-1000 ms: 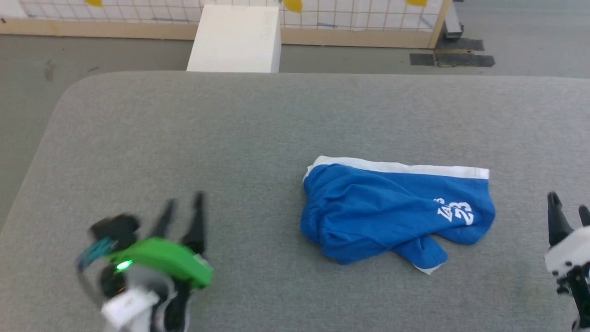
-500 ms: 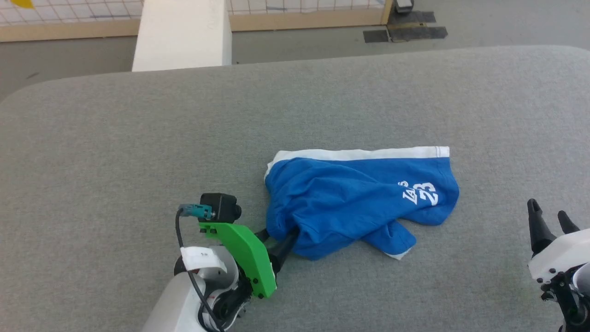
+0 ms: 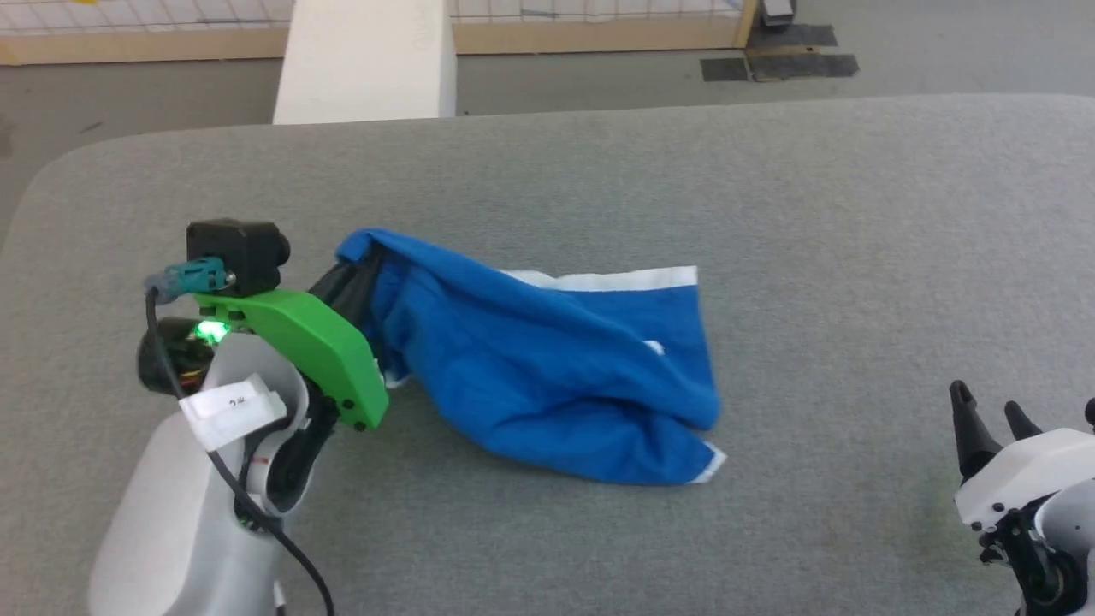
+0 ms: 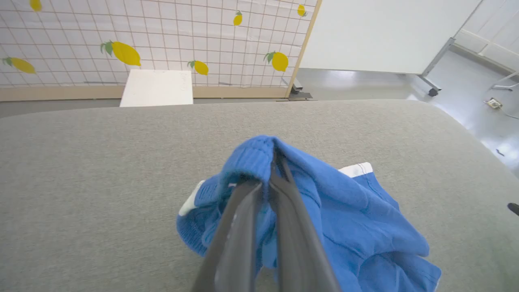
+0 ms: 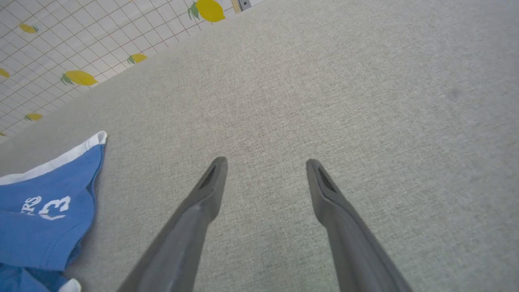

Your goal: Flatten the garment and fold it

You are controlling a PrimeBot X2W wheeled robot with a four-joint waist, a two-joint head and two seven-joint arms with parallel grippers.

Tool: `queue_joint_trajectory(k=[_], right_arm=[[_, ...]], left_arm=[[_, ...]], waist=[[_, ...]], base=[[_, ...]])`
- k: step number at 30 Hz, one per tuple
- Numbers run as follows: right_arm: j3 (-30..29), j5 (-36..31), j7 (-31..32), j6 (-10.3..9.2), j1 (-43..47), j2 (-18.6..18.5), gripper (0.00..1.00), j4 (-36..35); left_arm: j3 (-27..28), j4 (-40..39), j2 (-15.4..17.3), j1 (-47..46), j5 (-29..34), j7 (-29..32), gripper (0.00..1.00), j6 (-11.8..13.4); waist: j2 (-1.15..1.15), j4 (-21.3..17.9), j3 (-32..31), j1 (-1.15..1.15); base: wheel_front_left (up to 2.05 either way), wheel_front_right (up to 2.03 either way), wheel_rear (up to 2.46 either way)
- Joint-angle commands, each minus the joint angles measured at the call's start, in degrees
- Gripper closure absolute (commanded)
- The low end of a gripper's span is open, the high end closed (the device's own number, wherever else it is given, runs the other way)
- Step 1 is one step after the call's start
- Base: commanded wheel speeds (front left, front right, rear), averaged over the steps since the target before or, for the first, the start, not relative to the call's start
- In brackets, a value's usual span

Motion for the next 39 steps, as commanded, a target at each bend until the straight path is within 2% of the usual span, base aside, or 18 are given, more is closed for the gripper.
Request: queue_joint_trajectory(k=[1,4,7,12,13,14,19,23,26,28,32,34,39], right_arm=[[0.35,0.31,-0.54,-0.09,-1.02,-0.01,0.00,0.37],[0.97,0.47,-0.69,-0.09,-1.27,-0.01,0.00,1.05],[1.40,0.46,-0.83,-0.09,-1.54,-0.01,0.00,1.49],[1.57,-0.16,-0.49,-0.09,-1.47,-0.01,0.00,1.73],[1.59,-0.25,-0.41,-0.09,-1.39,-0.01,0.00,1.79],[1.61,-0.33,-0.36,-0.09,-1.25,-0.01,0.00,1.87],[1.90,-0.75,-0.16,-0.09,-0.60,-0.01,0.00,2.01],[3.69,-1.31,0.58,-0.09,-0.67,-0.01,0.00,1.39],[6.78,-2.03,1.65,-0.09,-1.65,-0.01,0.00,0.48],[9.48,-2.15,3.10,-0.09,-2.76,-0.01,0.00,0.37],[14.80,-4.43,8.33,-0.09,-6.65,-0.01,0.00,1.94],[17.78,-6.34,11.56,-0.09,-9.41,-0.01,0.00,3.45],[23.48,-11.41,18.16,-0.09,-16.44,-0.01,0.00,8.87]], left_arm=[[-0.87,-1.09,1.10,0.56,1.63,1.70,1.00,0.70],[-4.37,-1.86,1.64,4.40,2.50,6.41,1.00,0.88],[-7.58,1.26,0.89,8.90,1.03,10.33,1.00,0.42],[-9.64,7.29,-1.67,12.47,-1.79,11.24,1.00,-0.18],[-9.35,8.07,-2.26,12.64,-2.46,10.57,0.84,-0.21],[-8.79,8.46,-2.80,12.75,-3.15,9.63,0.00,-0.14],[-2.70,6.27,-4.83,13.71,-9.58,5.79,0.00,0.51],[4.88,2.58,-3.54,15.19,-12.53,2.04,0.00,2.97],[9.81,1.60,-0.55,16.32,-7.46,-5.38,0.00,6.14],[12.24,1.63,-0.28,16.47,-4.67,-13.15,0.00,6.61],[11.53,4.00,0.59,16.97,2.98,-29.07,0.00,4.56],[10.72,5.71,0.07,17.06,5.54,-35.06,0.00,3.95],[10.19,8.34,-2.14,15.66,8.11,-37.86,0.00,2.56]], waist=[[0.00,1.06,-0.38,0.00],[0.00,1.65,-0.21,0.00],[0.00,2.13,0.10,0.00],[0.00,2.87,0.18,0.00],[0.00,3.04,0.07,0.00],[0.00,3.27,-0.14,0.00],[0.00,4.38,-1.23,0.00],[0.00,5.31,-1.86,0.00],[0.00,5.80,-1.83,0.00],[0.00,6.09,-1.66,0.00],[0.00,6.27,-0.84,0.00],[0.00,6.30,-0.21,0.00],[0.00,7.04,2.06,0.00]], base=[[0.00,0.00,0.00],[0.00,0.00,0.00],[0.00,0.00,0.00],[0.00,0.00,0.00],[0.00,0.00,0.00],[0.00,0.00,0.00],[0.00,0.00,0.00],[0.00,0.00,0.00],[0.00,0.00,0.00],[0.00,0.00,0.00],[0.00,0.00,0.00],[0.00,0.00,0.00],[0.00,0.00,0.00]])
